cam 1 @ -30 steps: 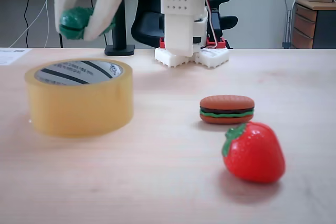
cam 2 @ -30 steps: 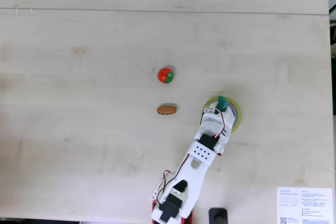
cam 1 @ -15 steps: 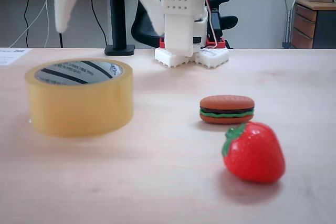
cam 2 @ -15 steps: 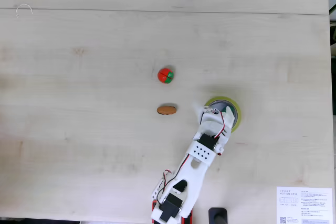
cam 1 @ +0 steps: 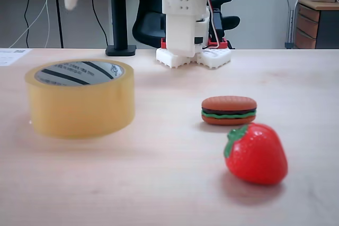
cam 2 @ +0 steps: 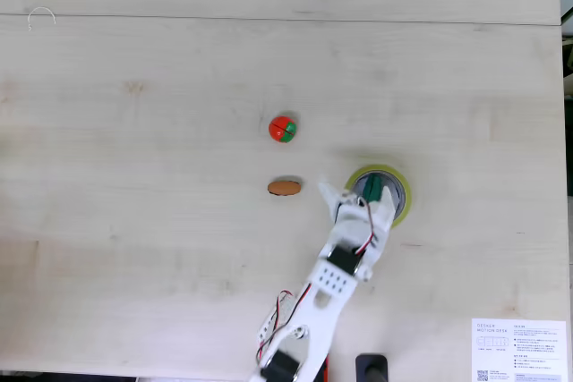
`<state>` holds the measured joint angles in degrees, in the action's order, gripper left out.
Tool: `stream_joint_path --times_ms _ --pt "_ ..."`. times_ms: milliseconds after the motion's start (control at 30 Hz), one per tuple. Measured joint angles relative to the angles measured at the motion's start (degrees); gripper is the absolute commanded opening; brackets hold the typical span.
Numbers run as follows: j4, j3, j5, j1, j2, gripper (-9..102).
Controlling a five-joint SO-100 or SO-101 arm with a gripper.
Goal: Grasp a cucumber and put it in the hole.
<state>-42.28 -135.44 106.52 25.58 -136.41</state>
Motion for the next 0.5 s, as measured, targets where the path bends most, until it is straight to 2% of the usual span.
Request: stream_joint_path --times_ms 267,433,500 --pt "-4.13 -10.11 0.00 0.00 -14.24 49" --pt "-4.13 -21.97 -2.37 0.00 -29.00 50" --pt "-4.75 -27.25 -2.81 -0.09 -36.12 48"
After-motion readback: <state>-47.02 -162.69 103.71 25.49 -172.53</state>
